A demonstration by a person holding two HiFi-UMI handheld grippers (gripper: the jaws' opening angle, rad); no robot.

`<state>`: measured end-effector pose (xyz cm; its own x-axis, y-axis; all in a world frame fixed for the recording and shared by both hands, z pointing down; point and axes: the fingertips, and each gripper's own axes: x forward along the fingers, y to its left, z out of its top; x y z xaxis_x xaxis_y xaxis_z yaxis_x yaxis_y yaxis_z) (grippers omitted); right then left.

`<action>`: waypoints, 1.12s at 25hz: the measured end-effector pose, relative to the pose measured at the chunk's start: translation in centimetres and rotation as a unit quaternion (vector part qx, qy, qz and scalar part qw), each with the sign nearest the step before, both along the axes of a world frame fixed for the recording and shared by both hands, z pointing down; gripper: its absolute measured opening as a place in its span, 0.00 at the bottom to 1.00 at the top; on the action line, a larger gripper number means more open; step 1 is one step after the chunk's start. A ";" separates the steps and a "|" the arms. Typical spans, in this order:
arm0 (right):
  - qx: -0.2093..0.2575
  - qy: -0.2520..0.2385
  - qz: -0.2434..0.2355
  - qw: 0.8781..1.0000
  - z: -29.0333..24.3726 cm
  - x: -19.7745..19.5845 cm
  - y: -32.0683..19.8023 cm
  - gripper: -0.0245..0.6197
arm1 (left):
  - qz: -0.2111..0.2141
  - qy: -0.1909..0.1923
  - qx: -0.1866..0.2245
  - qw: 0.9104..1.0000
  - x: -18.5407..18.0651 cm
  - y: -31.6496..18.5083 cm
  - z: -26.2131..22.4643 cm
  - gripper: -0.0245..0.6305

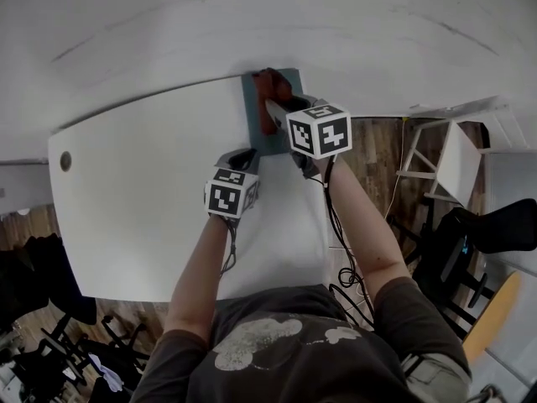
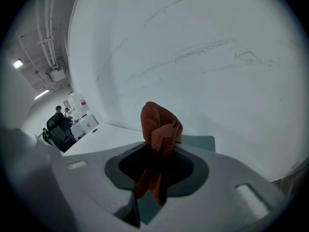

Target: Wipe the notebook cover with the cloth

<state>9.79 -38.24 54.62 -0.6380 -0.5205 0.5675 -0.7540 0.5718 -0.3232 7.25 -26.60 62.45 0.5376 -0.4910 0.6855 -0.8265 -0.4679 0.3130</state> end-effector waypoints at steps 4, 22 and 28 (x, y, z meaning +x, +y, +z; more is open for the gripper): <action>-0.005 0.004 -0.018 1.000 0.7 -2.1 -1.9 0.20 | -0.005 0.008 -0.002 1.000 -0.1 0.0 -0.1 0.05; 0.001 0.055 -0.031 0.998 3.5 -5.6 -5.5 0.20 | -0.003 0.016 -0.012 1.000 -0.1 0.1 -0.2 0.05; 0.000 0.056 -0.035 0.998 4.2 -5.5 -6.0 0.20 | -0.007 0.013 -0.011 1.000 -0.1 0.1 -0.2 0.05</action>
